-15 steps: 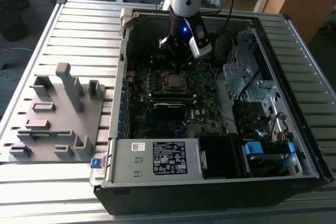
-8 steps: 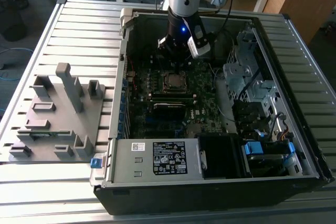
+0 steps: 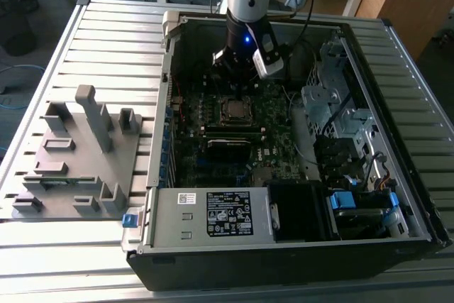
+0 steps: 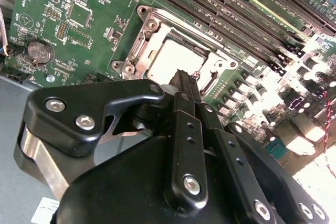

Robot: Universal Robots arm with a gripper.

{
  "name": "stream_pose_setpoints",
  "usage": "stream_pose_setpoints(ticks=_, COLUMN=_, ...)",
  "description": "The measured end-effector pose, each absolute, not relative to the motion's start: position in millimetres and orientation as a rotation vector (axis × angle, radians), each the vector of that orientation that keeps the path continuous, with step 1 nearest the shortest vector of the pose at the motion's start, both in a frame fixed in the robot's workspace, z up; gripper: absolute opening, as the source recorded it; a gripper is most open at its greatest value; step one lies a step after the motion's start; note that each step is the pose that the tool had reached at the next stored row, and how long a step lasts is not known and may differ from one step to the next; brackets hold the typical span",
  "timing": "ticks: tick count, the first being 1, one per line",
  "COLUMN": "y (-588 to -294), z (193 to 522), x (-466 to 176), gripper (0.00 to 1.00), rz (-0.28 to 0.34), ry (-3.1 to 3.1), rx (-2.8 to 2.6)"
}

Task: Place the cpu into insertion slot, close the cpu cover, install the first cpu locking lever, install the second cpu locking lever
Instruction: 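Install the first cpu locking lever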

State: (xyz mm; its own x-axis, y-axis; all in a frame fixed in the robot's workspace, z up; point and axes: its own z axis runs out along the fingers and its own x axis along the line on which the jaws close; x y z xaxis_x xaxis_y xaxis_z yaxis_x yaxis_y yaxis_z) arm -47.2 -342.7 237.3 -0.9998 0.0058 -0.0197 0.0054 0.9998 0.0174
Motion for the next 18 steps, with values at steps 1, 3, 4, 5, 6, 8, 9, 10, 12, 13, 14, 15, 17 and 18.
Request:
stream_pose_setpoints(ticks=1, y=-342.7, z=237.8, x=-47.2, gripper=0.10, rz=0.027, ry=3.122, rx=0.009)
stream_pose_setpoints(ticks=3, y=-342.6, z=238.5, x=-47.1, gripper=0.10, rz=0.028, ry=3.121, rx=0.009)
stream_pose_setpoints(ticks=4, y=-342.6, z=238.7, x=-47.1, gripper=0.10, rz=0.028, ry=3.121, rx=0.009)
stream_pose_setpoints(ticks=5, y=-342.6, z=239.0, x=-47.1, gripper=0.10, rz=0.028, ry=3.121, rx=0.009)
stream_pose_setpoints(ticks=6, y=-342.6, z=239.2, x=-47.1, gripper=0.10, rz=0.028, ry=3.121, rx=0.009)
stream_pose_setpoints(ticks=8, y=-342.6, z=240.1, x=-47.1, gripper=0.10, rz=0.028, ry=3.122, rx=0.009)
stream_pose_setpoints(ticks=9, y=-342.6, z=240.8, x=-47.1, gripper=0.10, rz=0.028, ry=3.122, rx=0.009)
stream_pose_setpoints(ticks=10, y=-342.6, z=241.6, x=-47.1, gripper=0.10, rz=0.028, ry=3.121, rx=0.009)
stream_pose_setpoints(ticks=12, y=-342.6, z=243.2, x=-47.1, gripper=0.10, rz=0.028, ry=3.121, rx=0.009)
stream_pose_setpoints(ticks=13, y=-342.6, z=244.0, x=-47.1, gripper=0.10, rz=0.028, ry=3.121, rx=0.009)
stream_pose_setpoints(ticks=14, y=-342.6, z=244.7, x=-47.1, gripper=0.10, rz=0.028, ry=3.122, rx=0.009)
stream_pose_setpoints(ticks=15, y=-342.6, z=245.3, x=-47.1, gripper=0.10, rz=0.028, ry=3.122, rx=0.009)
stream_pose_setpoints(ticks=17, y=-342.6, z=245.5, x=-47.1, gripper=0.10, rz=0.029, ry=3.121, rx=0.009)
stream_pose_setpoints(ticks=18, y=-342.6, z=246.0, x=-47.1, gripper=0.10, rz=0.028, ry=3.121, rx=0.009)
